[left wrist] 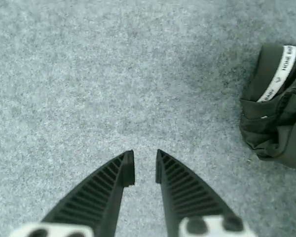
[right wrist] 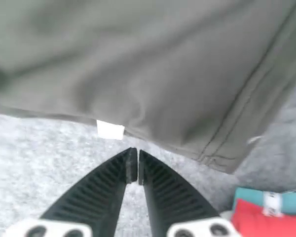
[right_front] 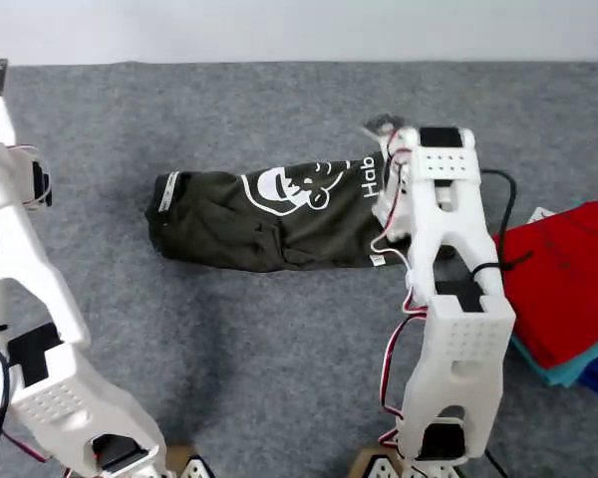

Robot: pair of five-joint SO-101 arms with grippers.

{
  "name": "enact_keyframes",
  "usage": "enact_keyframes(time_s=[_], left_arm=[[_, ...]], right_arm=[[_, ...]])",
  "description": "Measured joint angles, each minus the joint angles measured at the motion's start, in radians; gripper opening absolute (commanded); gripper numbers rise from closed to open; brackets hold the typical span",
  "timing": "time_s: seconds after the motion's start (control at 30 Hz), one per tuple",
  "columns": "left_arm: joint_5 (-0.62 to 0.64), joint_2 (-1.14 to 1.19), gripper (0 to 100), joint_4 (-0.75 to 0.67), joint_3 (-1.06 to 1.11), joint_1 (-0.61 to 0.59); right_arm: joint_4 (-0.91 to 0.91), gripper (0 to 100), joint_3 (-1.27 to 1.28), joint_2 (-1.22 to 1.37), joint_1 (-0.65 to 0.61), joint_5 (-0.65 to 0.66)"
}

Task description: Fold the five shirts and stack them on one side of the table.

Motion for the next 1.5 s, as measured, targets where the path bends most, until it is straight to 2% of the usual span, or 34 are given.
enact_keyframes(time_s=[0.13, 0.27, 0.4, 0.57, 0.7, 1.07, 1.3, 1.5], left_arm=[[0.000, 0.000, 8, -0.006, 0.000, 0.014], [0.000, 0.000, 8, -0.006, 0.008, 0.017], [0.000, 0.000, 8, -0.006, 0.060, 0.017], [0.000, 0.000, 8, -0.006, 0.153, -0.002], [0.000, 0.000, 8, 0.008, 0.160, -0.066], [0.000, 0.000, 8, 0.058, 0.160, -0.222], [-0.025, 0.000, 8, 0.058, 0.160, -0.244], [-0.037, 0.000, 8, 0.058, 0.160, -0.244]], right_arm=[[0.057, 1.5, -0.084, -0.037, -0.071, 0.000], [0.055, 3.6, -0.114, -0.041, -0.063, 0.002], [0.012, 17.5, -0.114, -0.009, -0.012, -0.020], [-0.002, 30.1, -0.170, 0.064, 0.023, -0.198], [-0.046, 30.3, -0.253, 0.141, 0.015, -0.287], [-0.118, 30.3, -0.519, 0.459, 0.015, -0.307], [-0.063, 30.3, -0.760, 0.557, 0.037, -0.307], [-0.051, 30.3, -0.798, 0.631, 0.087, -0.307]])
